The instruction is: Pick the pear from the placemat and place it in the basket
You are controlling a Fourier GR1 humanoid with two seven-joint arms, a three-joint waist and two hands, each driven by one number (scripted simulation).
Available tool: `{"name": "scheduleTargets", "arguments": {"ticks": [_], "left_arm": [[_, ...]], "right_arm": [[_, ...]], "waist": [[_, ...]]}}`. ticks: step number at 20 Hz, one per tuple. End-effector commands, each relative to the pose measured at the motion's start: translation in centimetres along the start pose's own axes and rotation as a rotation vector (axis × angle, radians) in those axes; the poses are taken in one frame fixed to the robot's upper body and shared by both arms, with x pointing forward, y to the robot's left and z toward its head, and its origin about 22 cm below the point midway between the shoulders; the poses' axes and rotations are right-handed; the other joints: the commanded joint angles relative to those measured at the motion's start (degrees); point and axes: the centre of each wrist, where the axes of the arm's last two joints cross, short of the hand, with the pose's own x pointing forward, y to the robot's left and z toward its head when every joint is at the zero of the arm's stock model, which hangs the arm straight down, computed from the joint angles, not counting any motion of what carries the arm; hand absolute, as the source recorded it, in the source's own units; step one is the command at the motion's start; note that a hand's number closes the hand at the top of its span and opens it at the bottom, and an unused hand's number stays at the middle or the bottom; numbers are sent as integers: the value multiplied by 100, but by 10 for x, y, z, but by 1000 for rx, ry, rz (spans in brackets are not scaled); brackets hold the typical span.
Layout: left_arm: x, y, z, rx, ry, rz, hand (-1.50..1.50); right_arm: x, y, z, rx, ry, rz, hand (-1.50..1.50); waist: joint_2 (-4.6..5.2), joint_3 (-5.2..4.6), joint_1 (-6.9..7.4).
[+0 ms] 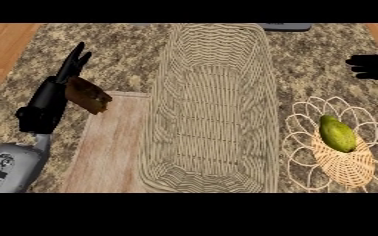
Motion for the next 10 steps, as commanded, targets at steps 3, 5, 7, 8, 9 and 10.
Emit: {"name": "scheduleTargets", "arguments": {"ticks": [3, 5, 7, 8, 9, 10], "left_arm": [[6, -3, -3, -5, -9, 15, 0], [1, 0, -1, 1, 2, 0, 0], [-1, 0, 2, -5, 3, 9, 0], [1, 2, 9, -3, 4, 12, 0], [-3, 5, 1, 14, 5, -6, 0], [-4, -1, 9, 4, 6, -1, 0]], "right_arm": [[-12, 15, -24, 193, 7, 55, -150], [-16, 26, -48, 193, -2, 59, -150], [-21, 27, -49, 172, -4, 57, -150], [-28, 29, -38, 188, 0, 54, -150], [-27, 22, -28, 163, 5, 56, -150], [-28, 27, -45, 161, 3, 61, -150]], "waist": [[-4, 4, -53], [-9, -2, -55], [-6, 0, -54], [-39, -3, -89], [-6, 0, -102], [-22, -4, -50]]}}
